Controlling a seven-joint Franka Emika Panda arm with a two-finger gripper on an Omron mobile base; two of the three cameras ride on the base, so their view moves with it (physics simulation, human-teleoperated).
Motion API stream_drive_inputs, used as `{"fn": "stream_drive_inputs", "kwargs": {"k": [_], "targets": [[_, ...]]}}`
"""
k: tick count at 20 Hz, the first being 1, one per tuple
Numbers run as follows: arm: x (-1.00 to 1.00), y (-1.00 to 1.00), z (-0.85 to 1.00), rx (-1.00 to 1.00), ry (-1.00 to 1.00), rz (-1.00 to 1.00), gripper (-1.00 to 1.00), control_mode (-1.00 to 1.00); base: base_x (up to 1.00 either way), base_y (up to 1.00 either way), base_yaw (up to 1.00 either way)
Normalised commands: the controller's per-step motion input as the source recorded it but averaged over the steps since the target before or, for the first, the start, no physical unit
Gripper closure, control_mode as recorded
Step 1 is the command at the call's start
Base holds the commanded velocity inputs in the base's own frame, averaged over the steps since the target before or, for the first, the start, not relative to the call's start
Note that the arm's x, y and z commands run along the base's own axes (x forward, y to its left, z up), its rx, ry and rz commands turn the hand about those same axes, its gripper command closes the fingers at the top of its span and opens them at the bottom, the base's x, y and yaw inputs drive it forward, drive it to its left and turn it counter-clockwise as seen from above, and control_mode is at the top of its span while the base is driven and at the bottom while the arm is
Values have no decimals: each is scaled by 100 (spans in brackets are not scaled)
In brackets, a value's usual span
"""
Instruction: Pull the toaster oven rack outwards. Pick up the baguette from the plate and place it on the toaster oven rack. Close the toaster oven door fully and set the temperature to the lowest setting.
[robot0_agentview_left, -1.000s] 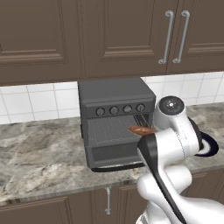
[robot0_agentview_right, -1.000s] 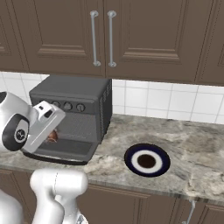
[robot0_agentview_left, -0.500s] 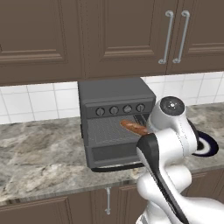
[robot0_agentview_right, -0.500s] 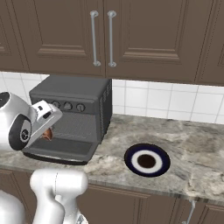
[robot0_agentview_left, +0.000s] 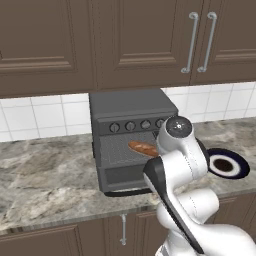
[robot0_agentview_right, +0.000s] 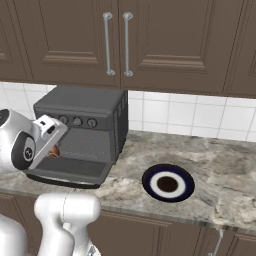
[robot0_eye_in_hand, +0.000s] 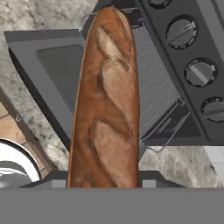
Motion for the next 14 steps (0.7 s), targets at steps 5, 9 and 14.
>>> {"fn": "stream_drive_inputs", "kwargs": {"k": [5, 9, 14], "targets": [[29, 14, -5, -8, -1, 21, 100, -100, 0, 0, 0], [36, 0, -15, -1, -3, 19, 100, -100, 0, 0, 0], [24, 4, -28, -6, -2, 8, 100, -100, 0, 0, 0]]}}
